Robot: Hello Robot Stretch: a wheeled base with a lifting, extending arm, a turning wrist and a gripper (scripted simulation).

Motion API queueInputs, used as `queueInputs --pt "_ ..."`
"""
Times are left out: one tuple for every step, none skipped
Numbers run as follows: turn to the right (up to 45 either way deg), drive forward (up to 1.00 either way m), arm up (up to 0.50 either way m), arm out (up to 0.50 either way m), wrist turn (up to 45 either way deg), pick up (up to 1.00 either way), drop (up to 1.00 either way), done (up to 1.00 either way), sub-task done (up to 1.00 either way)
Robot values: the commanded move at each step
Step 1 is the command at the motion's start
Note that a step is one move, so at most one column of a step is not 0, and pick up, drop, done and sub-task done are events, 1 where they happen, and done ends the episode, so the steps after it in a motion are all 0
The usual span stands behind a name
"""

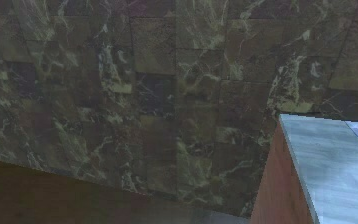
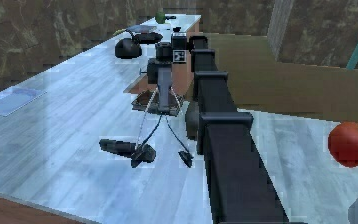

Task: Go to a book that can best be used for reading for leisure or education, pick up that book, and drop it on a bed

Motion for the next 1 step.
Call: queueInputs --pt "0.0 0.00 0.00 0.00 45.0 0.00 0.00 0.00 0.00"
